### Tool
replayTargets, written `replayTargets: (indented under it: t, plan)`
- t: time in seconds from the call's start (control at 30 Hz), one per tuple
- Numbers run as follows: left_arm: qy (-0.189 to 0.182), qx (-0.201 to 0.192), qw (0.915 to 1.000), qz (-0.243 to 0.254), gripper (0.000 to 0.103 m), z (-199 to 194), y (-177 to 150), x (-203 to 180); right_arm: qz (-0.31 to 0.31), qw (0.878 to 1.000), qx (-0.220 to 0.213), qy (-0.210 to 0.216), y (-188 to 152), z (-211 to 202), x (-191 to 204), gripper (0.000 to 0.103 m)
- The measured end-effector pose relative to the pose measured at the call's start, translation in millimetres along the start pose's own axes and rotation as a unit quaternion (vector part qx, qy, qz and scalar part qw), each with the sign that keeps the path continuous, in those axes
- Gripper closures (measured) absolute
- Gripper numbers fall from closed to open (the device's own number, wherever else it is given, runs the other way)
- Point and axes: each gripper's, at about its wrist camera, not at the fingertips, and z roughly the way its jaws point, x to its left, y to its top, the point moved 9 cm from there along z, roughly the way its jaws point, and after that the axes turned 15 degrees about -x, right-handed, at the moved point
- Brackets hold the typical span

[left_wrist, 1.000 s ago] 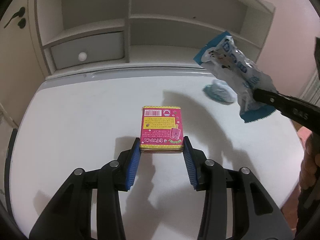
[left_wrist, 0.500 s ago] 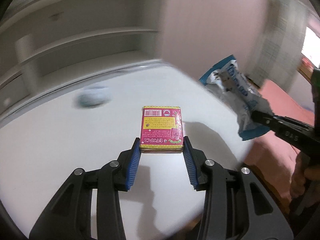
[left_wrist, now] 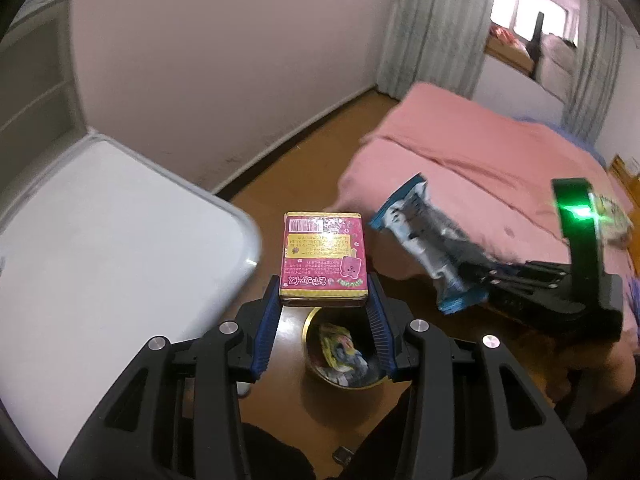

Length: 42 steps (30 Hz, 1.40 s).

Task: Collect trash
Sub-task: 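Carry bag and pink box over the bin and open both tools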

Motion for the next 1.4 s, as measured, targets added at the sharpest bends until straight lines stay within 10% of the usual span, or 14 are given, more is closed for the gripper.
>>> replayTargets:
  t: [0.43, 0.6, 1.23, 1.4]
  plan:
    - [-0.007, 0.05, 0.9985, 0.022, 0.062, 57.7, -15.4, -32.7, 0.026, 0.999, 0.045, 0.014, -27.8, 40.2, -19.1, 0.088]
    - [-0.008, 0.061, 0.9979, 0.023, 0.062, 63.2, -22.9, -36.9, 0.033, 0.998, 0.043, 0.012, -31.2, 47.0, -18.7, 0.041]
    - [-0.054, 0.094, 0.9937, 0.027, 0.062, 100.0, -48.5, -68.0, 0.064, 0.998, 0.017, -0.001, -15.9, 23.4, -43.3, 0.039]
    - [-0.064, 0.092, 0.9931, 0.035, 0.035, 114.5, -48.4, -84.0, 0.075, 0.997, 0.01, -0.017, -14.0, 14.5, -59.3, 0.037]
